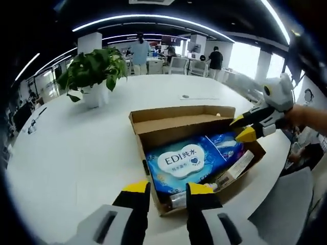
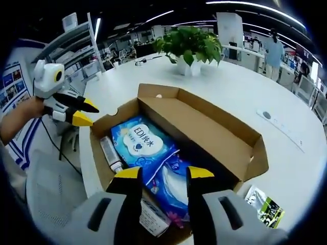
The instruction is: Operate the shoe box by opening the lid, removing the specified soft item, and placing it in the target area until the item is outside and the box remains undamaged.
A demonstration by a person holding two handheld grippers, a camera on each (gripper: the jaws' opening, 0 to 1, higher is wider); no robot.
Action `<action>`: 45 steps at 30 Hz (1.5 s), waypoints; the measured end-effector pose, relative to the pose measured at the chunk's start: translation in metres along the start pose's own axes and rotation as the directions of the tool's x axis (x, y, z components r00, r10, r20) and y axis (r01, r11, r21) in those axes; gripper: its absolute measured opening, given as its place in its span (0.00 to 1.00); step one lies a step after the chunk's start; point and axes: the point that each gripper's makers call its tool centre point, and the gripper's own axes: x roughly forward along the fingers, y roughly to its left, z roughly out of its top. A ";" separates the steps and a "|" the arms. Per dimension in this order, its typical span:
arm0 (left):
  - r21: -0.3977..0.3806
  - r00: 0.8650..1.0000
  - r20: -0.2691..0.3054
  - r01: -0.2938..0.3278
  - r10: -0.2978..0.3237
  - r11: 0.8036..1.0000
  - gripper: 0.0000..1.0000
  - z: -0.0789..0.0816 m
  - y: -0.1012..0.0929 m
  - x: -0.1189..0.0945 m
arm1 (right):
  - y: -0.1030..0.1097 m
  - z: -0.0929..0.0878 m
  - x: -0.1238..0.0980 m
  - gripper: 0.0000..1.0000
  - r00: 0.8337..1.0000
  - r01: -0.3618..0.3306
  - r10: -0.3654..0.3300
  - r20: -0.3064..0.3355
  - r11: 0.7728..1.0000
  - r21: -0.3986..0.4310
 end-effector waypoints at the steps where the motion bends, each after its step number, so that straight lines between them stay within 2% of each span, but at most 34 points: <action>1: 0.000 1.000 -0.010 -0.011 0.011 1.000 0.27 -0.004 0.002 0.002 | 0.000 -0.001 0.004 0.30 1.000 -0.002 0.002 -0.008 1.000 -0.001; 8: -0.033 0.997 -0.048 -0.059 0.057 0.998 0.20 -0.020 0.013 0.008 | 0.003 -0.001 0.022 0.27 0.999 -0.018 0.018 -0.031 1.000 -0.013; 13: -0.071 0.997 -0.055 -0.053 0.049 0.996 0.13 -0.024 0.011 0.012 | 0.006 -0.001 0.032 0.26 0.999 -0.031 0.031 -0.044 1.000 -0.003; 21: -0.088 0.997 -0.050 -0.068 0.063 0.994 0.09 -0.024 0.014 0.013 | 0.005 -0.003 0.049 0.25 0.996 -0.034 0.035 -0.078 0.999 0.012; 30: -0.104 0.997 -0.044 -0.061 0.056 0.993 0.08 -0.024 0.017 0.016 | 0.005 -0.006 0.065 0.23 0.993 -0.027 0.030 -0.112 0.999 0.030; 37: -0.101 0.998 -0.040 -0.058 0.054 0.993 0.08 -0.024 0.016 0.015 | -0.004 -0.005 0.073 0.13 0.993 0.002 0.003 -0.114 0.999 0.040; 41: -0.100 0.998 -0.040 -0.055 0.051 0.993 0.08 -0.024 0.016 0.015 | -0.006 -0.005 0.074 0.10 0.993 0.011 -0.007 -0.122 0.999 0.031; 45: -0.098 0.998 -0.042 -0.055 0.051 0.994 0.08 -0.024 0.015 0.013 | -0.003 -0.002 0.071 0.06 0.992 0.015 -0.017 -0.123 1.000 -0.012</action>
